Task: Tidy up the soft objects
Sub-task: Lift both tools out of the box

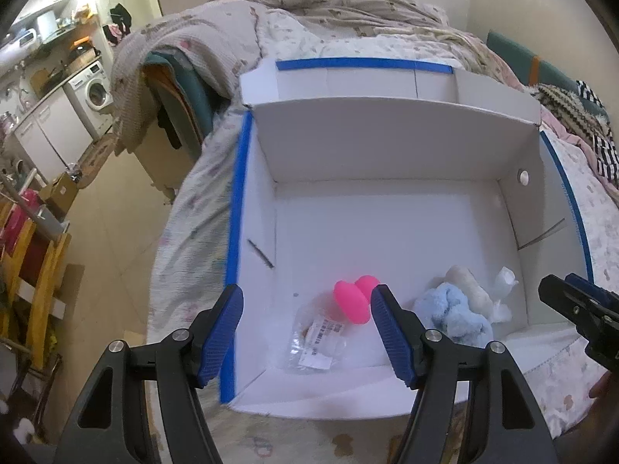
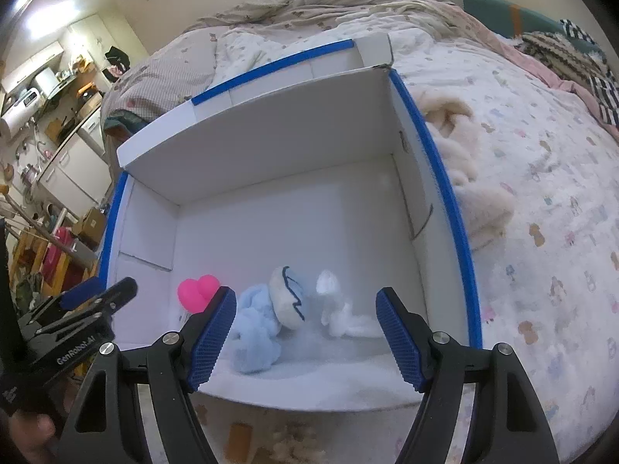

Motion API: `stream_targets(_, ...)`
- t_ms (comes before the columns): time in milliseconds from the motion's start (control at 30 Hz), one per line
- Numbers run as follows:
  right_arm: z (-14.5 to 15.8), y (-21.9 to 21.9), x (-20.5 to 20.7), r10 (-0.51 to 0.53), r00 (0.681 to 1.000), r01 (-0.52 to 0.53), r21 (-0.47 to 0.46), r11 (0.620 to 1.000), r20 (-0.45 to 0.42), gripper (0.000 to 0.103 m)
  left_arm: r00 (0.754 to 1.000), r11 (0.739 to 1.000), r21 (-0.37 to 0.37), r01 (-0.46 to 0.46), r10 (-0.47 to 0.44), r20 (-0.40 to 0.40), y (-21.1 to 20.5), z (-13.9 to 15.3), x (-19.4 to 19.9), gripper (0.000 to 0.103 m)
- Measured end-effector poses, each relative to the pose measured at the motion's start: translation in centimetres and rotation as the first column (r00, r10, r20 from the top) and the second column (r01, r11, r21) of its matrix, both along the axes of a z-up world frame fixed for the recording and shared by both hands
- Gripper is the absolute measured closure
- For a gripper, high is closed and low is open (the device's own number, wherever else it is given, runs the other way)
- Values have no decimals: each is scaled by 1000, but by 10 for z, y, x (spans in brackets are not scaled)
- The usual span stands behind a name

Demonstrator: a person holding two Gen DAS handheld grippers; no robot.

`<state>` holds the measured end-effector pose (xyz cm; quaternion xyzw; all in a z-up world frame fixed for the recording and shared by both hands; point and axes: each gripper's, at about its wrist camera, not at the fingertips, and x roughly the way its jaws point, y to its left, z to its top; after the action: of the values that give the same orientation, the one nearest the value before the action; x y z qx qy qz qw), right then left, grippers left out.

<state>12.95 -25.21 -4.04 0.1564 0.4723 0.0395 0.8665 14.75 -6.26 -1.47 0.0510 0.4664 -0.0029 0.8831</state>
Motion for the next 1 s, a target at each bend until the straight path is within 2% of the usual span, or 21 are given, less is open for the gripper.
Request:
stream_targets(267,10,5,-24,16,1000,-16,-11,1000,23,24,1000,1000,-11,-29,29,-11,15,2,-23,37)
stream_targets(700,5,18,-62,51,999,-51,-24,998,7,24,998,998,-7,-56,56,-14,40,1,-57,37)
stream_targets(1000,-3,18,-73,47,998,-47,-15,999,-28,24,994,996,-14,-93,92,-52,63,-12,-73,37)
